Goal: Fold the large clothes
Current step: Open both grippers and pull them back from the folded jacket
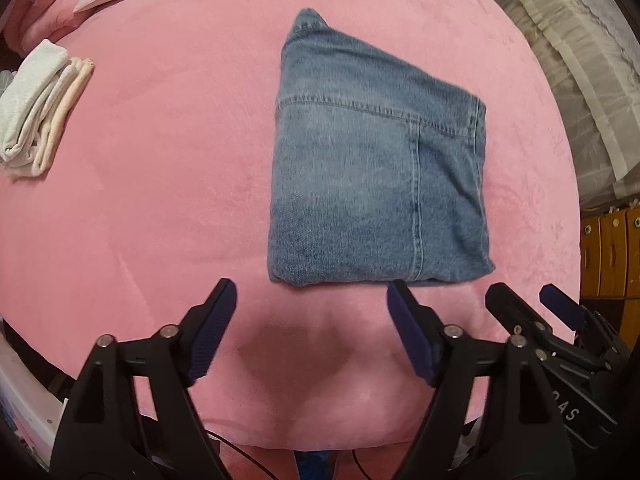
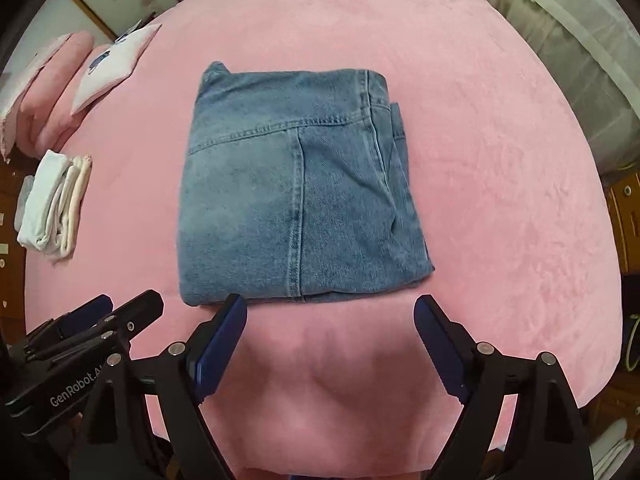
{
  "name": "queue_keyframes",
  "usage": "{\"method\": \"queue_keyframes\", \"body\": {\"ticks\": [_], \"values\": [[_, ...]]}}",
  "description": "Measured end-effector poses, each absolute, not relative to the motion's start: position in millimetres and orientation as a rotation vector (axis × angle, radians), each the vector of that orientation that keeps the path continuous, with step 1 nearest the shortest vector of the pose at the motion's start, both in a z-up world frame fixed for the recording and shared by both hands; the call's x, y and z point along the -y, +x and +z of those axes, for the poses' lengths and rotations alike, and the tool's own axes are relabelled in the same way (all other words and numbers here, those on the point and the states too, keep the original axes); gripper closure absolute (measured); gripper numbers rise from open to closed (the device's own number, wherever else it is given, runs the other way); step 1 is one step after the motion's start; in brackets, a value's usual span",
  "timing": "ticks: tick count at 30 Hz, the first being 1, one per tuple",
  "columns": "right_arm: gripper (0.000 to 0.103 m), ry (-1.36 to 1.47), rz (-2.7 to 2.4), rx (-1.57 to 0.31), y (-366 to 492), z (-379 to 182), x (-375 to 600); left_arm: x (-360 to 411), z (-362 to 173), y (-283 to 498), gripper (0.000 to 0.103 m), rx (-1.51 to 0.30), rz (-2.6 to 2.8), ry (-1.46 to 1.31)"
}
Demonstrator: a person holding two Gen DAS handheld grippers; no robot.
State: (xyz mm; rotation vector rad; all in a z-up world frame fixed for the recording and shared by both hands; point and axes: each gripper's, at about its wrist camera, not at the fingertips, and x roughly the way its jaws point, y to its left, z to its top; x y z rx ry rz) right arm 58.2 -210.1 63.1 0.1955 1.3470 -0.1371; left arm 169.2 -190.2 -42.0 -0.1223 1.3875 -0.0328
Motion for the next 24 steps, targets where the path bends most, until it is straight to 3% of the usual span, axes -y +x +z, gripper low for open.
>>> {"method": "queue_keyframes", "body": {"ticks": [9, 24], "values": [[0.003, 0.178, -0.100, -1.308, 58.5, 94.1, 200.1, 180.9, -28.1, 170.8, 0.020, -1.347, 0.002, -0.123], [0.000, 0.168, -0.094, -1.344, 63.7, 82.1, 197.8, 175.4, -32.3, 175.3, 0.015, -1.367, 0.008, -0.101]]}}
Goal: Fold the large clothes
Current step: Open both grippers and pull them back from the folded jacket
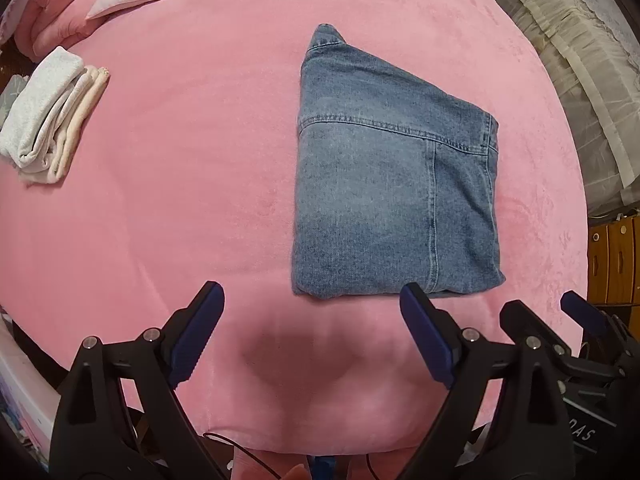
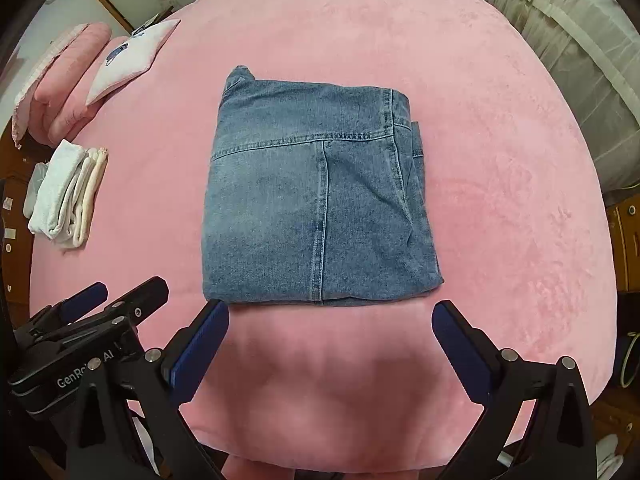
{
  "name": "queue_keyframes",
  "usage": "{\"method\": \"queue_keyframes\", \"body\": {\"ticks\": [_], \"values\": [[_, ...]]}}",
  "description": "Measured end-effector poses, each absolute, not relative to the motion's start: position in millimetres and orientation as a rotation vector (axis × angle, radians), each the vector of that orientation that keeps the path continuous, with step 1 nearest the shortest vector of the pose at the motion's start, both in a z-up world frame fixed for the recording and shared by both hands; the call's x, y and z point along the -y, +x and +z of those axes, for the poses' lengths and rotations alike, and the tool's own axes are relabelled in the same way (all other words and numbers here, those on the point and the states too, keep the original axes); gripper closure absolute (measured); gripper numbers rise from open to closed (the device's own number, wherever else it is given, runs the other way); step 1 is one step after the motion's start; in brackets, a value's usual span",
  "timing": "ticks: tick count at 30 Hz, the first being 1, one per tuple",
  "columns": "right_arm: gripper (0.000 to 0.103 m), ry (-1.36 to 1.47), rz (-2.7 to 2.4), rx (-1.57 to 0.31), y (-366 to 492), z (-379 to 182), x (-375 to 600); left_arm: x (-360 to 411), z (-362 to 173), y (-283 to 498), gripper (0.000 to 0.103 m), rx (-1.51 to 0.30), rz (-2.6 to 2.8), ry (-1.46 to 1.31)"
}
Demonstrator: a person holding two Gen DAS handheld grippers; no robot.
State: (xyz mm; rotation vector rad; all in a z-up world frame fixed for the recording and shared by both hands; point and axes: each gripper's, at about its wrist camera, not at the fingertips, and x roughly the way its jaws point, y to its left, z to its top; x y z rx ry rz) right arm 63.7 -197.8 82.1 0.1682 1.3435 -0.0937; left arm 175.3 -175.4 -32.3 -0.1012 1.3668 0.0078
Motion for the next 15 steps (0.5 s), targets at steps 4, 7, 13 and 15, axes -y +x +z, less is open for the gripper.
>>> {"method": "queue_keyframes", "body": {"ticks": [4, 7, 13, 15], "values": [[0.000, 0.170, -0.089, -1.345, 65.2, 79.6, 199.1, 175.0, -30.8, 177.5, 0.015, -1.360, 0.005, -0.112], [0.000, 0.160, -0.092, -1.338, 66.8, 78.9, 200.3, 175.1, -30.7, 179.8, 0.015, -1.360, 0.003, -0.118], [0.000, 0.169, -0.069, -1.339, 78.0, 75.9, 207.2, 177.1, -33.1, 185.7, 0.015, -1.354, -0.004, -0.128], [0.000, 0.168, -0.053, -1.331, 81.6, 73.7, 208.4, 177.5, -36.0, 187.7, 0.015, -1.354, -0.001, -0.132]]}}
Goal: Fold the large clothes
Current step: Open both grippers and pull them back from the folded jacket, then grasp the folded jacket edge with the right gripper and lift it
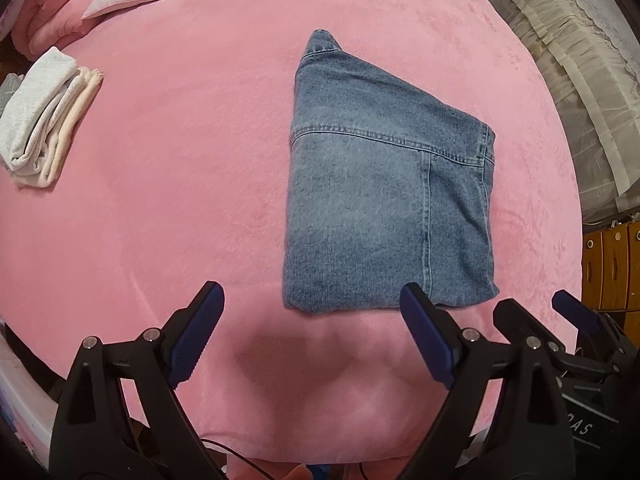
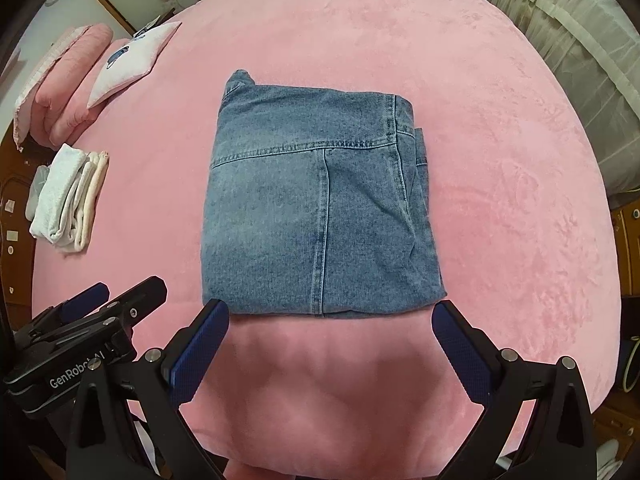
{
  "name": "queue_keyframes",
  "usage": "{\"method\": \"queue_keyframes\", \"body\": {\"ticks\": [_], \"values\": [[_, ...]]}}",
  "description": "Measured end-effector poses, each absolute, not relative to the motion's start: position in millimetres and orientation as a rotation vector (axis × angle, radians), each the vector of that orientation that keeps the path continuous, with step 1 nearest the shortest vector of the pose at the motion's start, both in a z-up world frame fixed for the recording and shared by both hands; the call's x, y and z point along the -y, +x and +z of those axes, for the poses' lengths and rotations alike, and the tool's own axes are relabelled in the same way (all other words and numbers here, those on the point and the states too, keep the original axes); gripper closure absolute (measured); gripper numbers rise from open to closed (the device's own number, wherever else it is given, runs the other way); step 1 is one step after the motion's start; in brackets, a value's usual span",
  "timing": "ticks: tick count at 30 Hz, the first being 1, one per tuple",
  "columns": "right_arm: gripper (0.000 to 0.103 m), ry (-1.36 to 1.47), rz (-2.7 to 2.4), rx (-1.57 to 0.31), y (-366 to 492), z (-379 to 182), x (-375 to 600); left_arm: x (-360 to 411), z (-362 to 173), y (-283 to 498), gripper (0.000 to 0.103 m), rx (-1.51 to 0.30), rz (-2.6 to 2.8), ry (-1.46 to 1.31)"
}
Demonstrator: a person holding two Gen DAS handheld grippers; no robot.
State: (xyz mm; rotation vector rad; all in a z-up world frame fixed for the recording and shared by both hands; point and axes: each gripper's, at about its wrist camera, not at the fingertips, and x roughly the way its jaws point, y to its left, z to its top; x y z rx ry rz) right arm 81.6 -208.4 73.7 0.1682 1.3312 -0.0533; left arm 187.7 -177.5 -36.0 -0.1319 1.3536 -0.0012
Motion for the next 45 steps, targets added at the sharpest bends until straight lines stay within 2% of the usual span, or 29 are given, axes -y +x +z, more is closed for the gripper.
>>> {"method": "queue_keyframes", "body": {"ticks": [7, 12, 19, 22, 24, 31, 35, 38, 40, 41, 42, 43, 45], "values": [[0.001, 0.229, -0.038, -1.375, 92.1, 44.1, 220.3, 180.1, -69.7, 200.2, 0.016, -1.406, -0.009, -0.189], [0.005, 0.279, -0.066, -1.442, 98.7, 0.6, 244.2, 181.3, -113.2, 210.1, 0.035, -1.512, -0.034, -0.175], [0.006, 0.485, -0.184, -1.481, 104.1, -54.8, 308.0, 158.3, -160.6, 228.4, 0.035, -1.586, -0.039, -0.332], [0.006, 0.518, -0.151, -1.419, 111.6, -73.8, 329.5, 152.1, -169.6, 240.1, 0.035, -1.567, -0.097, -0.383], [0.012, 0.531, -0.082, -1.400, 118.6, -89.2, 337.0, 150.4, -175.1, 249.7, 0.035, -1.559, -0.127, -0.405], [0.012, 0.550, 0.153, -1.307, 147.7, -118.5, 353.6, 160.2, -184.2, 283.2, 0.035, -1.514, -0.190, -0.366], [0.013, 0.651, 0.238, -1.268, 169.4, -126.3, 363.6, 166.1, -193.3, 298.7, 0.028, -1.505, -0.189, -0.368], [0.019, 0.708, 0.294, -1.291, 183.8, -130.7, 365.1, 169.2, -200.1, 304.2, 0.025, -1.483, -0.187, -0.379], [0.030, 0.726, 0.303, -1.305, 190.2, -133.1, 367.4, 169.5, -204.6, 304.4, 0.025, -1.460, -0.191, -0.390], [0.048, 0.736, 0.301, -1.309, 191.5, -133.9, 369.8, 169.1, -207.8, 304.2, 0.025, -1.440, -0.200, -0.406], [0.053, 0.756, 0.290, -1.322, 191.9, -136.5, 372.6, 168.3, -210.0, 303.9, 0.025, -1.429, -0.207, -0.418], [0.054, 0.775, 0.291, -1.324, 193.4, -137.8, 374.7, 166.7, -211.3, 303.6, 0.025, -1.416, -0.208, -0.432], [0.062, 0.777, 0.309, -1.335, 194.0, -135.5, 380.9, 165.5, -211.2, 300.5, 0.032, -1.389, -0.208, -0.427]]}}
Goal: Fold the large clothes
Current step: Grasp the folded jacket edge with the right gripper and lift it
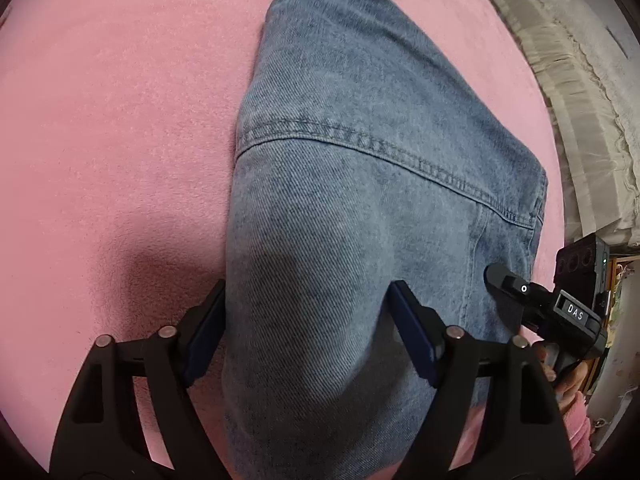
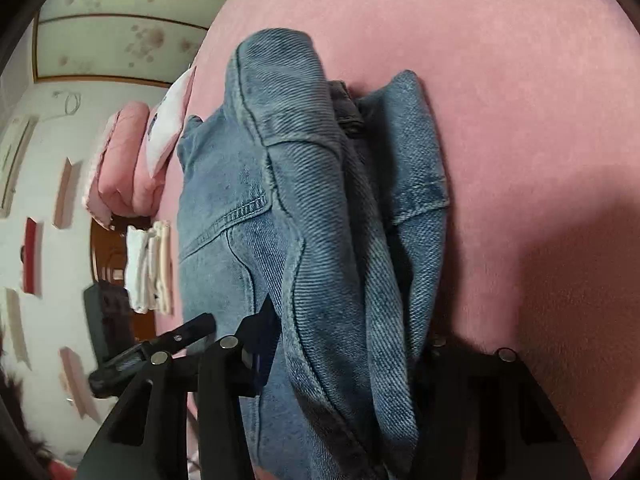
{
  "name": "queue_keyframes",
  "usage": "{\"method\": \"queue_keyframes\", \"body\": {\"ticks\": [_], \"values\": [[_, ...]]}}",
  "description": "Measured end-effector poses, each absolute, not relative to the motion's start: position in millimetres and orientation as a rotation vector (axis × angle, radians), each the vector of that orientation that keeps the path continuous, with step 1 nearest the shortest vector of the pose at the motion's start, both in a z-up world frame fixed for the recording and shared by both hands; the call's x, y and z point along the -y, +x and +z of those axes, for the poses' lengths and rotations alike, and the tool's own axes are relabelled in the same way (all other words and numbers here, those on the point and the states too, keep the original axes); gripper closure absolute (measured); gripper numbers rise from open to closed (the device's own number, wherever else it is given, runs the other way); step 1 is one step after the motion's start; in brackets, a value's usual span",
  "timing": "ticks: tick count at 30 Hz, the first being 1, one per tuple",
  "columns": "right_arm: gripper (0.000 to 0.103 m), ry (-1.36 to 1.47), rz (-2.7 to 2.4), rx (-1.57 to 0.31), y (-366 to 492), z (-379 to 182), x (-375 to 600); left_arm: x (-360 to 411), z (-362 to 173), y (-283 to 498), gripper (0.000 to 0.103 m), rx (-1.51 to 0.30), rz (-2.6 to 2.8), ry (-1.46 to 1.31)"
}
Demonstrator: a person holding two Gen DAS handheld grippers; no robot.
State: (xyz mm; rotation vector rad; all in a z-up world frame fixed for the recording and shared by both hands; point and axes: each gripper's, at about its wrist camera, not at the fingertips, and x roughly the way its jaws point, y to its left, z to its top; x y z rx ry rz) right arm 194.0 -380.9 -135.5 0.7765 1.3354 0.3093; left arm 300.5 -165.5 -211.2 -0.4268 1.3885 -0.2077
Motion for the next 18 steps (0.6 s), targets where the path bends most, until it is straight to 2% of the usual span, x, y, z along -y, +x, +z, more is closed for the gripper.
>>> {"method": "queue_keyframes", "body": {"ticks": [3, 5, 9, 13, 18], "values": [[0.074, 0.767, 0.313, -1.321, 194.2, -123.9, 384.7, 167.8, -202.8, 292.2, 0.048, -1.331, -0.188, -0.431], [0.079, 0.762, 0.321, -1.297, 191.6, -112.2, 384.4, 171.3, -196.9, 285.4, 0.053, -1.297, -0.168, -0.437], [0.082, 0.683, 0.334, -1.261, 185.0, -80.4, 370.1, 179.2, -166.2, 268.5, 0.064, -1.209, -0.154, -0.390], [0.082, 0.540, 0.346, -1.259, 177.7, -49.4, 344.0, 173.9, -146.4, 245.2, 0.066, -1.176, -0.171, -0.358], [0.084, 0.462, 0.342, -1.269, 151.0, -18.4, 315.7, 127.5, -130.5, 204.0, 0.067, -1.172, -0.161, -0.419]]}}
